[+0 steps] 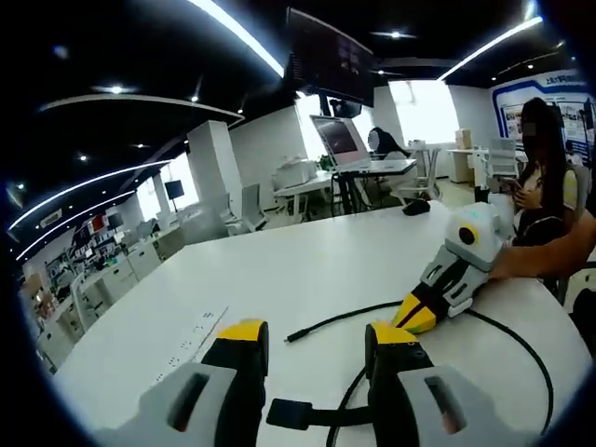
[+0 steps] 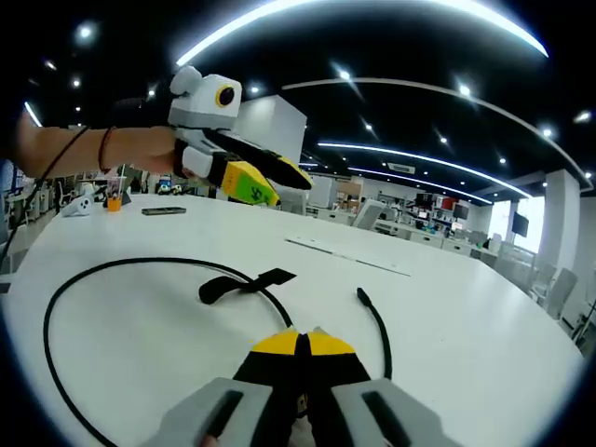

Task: Find the charging cable on the desk, coil it up and secure with Velcro.

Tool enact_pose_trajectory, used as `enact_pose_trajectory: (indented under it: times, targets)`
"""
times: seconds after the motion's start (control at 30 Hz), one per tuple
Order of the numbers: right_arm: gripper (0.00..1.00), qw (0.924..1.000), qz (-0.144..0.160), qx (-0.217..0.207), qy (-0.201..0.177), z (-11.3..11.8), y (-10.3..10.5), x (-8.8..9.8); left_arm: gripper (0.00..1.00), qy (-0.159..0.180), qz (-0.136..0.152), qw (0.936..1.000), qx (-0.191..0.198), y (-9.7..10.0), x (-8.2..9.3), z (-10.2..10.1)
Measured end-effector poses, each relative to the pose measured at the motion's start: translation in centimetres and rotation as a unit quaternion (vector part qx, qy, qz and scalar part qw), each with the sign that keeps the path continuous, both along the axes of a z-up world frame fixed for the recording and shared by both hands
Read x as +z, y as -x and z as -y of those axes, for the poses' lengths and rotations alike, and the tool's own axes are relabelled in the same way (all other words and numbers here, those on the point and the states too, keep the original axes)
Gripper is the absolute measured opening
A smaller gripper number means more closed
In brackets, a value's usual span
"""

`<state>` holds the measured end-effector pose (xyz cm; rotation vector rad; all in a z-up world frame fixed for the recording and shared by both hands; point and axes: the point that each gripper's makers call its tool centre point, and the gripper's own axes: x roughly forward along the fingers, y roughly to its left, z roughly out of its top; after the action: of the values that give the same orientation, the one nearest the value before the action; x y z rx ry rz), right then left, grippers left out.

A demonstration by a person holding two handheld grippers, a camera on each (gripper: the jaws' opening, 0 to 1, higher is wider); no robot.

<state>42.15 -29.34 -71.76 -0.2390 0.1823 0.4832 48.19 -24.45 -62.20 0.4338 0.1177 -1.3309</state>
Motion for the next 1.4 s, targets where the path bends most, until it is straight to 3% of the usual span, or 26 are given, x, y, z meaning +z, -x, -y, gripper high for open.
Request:
enact_pose_trajectory:
  times: [0.37,0.6,0.8,0.97,1.4]
  targets:
    - [0.03,1.0,0.0,0.0,-0.003,0.1,-0.2,-0.2,0.41,-0.061,0.002,0.9975,-0.035,-1.7,-1.3,3.5]
    - [0.03,1.0,-0.002,0.001,0.0,0.1,-0.4,-0.2,0.41,-0.119,0.003,0.9911,-0.059,-2.3,-3.4,5.0]
    - [0.03,1.0,-0.004,0.001,-0.001,0.1,-0.4,-0.3,0.39,-0.132,0.0,0.9893,-0.063,-3.0,-4.0,5.8]
    - [0.03,1.0,-0.007,0.001,-0.003,0.1,-0.5,-0.4,0.39,-0.181,-0.002,0.9813,-0.066,-4.4,-6.3,6.5]
    - [0.03,0.9999,-0.007,0.002,-0.008,0.1,-0.7,-0.4,0.38,-0.235,0.003,0.9686,-0.083,-5.9,-9.0,7.8]
